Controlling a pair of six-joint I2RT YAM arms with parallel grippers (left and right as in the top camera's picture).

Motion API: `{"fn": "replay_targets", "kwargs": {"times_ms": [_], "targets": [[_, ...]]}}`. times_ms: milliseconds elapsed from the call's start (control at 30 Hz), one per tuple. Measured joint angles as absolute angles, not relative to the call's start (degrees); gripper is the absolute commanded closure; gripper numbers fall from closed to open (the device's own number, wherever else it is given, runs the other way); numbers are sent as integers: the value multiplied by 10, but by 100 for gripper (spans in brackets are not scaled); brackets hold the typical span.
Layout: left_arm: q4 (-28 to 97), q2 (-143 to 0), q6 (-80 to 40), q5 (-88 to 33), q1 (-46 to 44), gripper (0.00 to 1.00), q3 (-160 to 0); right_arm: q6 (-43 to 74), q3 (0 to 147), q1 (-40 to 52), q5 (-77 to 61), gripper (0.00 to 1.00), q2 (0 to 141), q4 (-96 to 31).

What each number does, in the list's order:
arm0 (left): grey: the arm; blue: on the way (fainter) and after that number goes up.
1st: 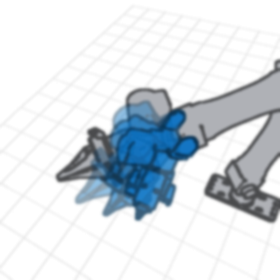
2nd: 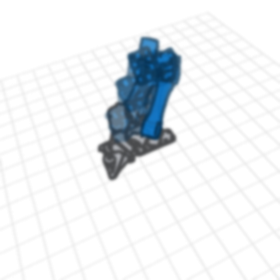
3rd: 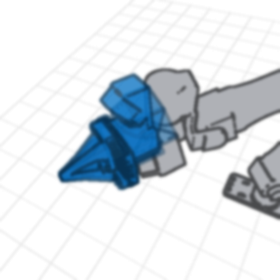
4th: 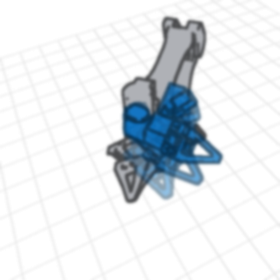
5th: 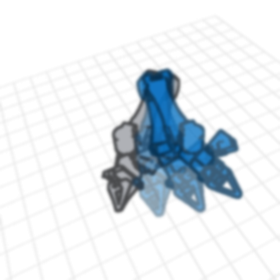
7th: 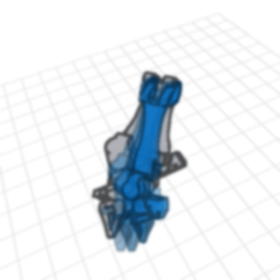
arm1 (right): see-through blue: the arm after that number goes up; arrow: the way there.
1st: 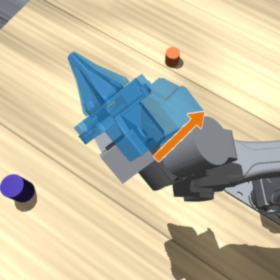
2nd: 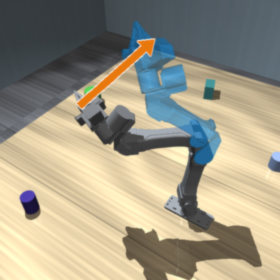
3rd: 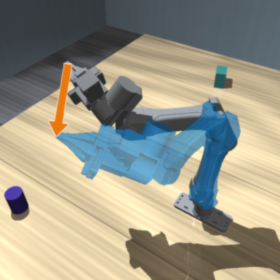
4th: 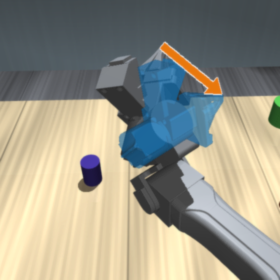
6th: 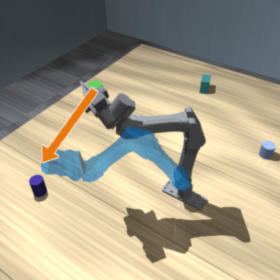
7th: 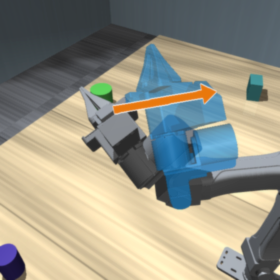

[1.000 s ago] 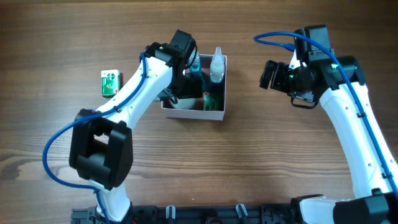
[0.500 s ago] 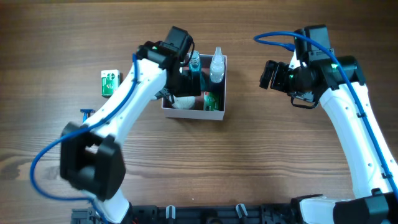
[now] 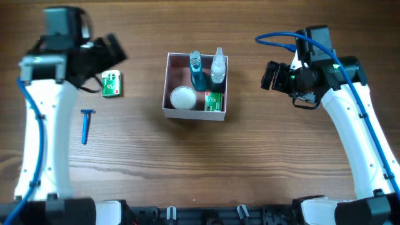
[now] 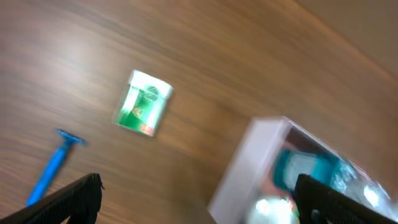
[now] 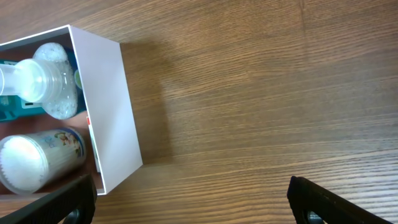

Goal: Pack container
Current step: 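Move left gripper to the second green Dettol soap box, then grasp the Dettol soap box with left gripper and lift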

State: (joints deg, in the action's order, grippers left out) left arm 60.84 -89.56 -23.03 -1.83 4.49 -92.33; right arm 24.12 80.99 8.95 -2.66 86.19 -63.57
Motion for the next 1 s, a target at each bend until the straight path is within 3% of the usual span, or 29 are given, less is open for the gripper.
{"fn": "replay_targets", "kwargs": {"times_ms": [600,1000], "targets": [[552,-1202,-197,-25,72,0,-923,241,810,90,-28,0,862,-637],[535,-1235,-166,-18,72,0,-924,241,810,90,-28,0,862,-637]]}}
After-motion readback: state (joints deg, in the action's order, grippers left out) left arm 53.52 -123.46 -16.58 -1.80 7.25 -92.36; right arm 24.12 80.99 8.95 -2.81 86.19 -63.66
